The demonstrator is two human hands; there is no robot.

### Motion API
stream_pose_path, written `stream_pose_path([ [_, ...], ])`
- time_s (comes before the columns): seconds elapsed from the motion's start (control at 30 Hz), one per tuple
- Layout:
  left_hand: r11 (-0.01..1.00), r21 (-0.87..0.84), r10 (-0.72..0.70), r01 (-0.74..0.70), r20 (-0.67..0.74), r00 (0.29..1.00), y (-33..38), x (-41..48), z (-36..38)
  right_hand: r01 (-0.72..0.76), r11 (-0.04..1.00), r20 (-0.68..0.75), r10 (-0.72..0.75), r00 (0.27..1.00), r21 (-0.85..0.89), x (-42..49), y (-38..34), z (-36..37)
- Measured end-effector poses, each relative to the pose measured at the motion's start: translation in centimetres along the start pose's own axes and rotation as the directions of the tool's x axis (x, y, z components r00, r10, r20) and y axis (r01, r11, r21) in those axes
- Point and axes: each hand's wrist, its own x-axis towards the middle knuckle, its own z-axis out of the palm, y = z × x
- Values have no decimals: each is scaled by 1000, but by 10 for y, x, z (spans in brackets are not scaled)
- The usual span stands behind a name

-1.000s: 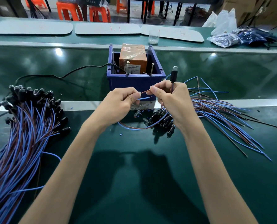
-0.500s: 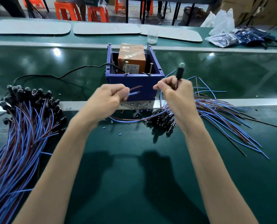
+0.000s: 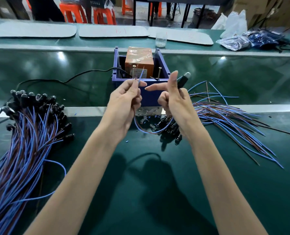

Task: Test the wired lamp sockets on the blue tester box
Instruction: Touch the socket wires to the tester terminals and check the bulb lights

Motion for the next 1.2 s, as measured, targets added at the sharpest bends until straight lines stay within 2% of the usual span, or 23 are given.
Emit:
stream_pose_path([
  [0.17, 984, -157, -94, 90, -19, 995, -7, -2, 7, 46, 999, -159, -48, 986, -13, 0, 0, -8],
  [0.27, 960, -253, -131, 120, -29, 991, -9, -3, 8, -1, 999, -75, 5, 997, 52, 2, 0, -12],
  [0.4, 956, -280, -104, 85, -52, 993, -9, -5, 13, -40, 999, 80, 42, 996, -29, 1, 0, -8],
  [0.47, 954, -292, -95, 66, -87, 992, -8, -7, 15, -24, 1000, 131, 25, 991, -10, -1, 3, -4],
  [0.6, 943, -328, -108, 54, -151, 983, -8, -9, 20, -26, 999, 159, 21, 987, 30, -2, 8, 0],
  [0.73, 950, -309, -105, 49, -165, 981, -11, -10, 22, -10, 1000, 153, 12, 988, -9, -2, 7, 1],
  [0.8, 958, -286, -67, 5, -208, 976, -12, -9, 20, -44, 998, 114, 38, 993, 51, -2, 6, 1],
  [0.9, 989, -117, 54, -94, -313, 948, -15, -7, 13, -115, 972, 61, 105, 993, 206, 1, 2, -1],
  [1.0, 995, 47, 95, -83, -364, 927, -19, -1, 4, -68, 974, -60, 83, 995, 216, 3, 2, -3],
  [1.1, 997, 79, 17, 17, -407, 913, -21, 7, -2, -34, 969, -213, 88, 973, 246, 7, 7, -5],
  [1.2, 990, 141, 72, -19, -387, 919, -25, 9, -3, -74, 952, -288, 163, 944, 297, 13, 11, -10],
])
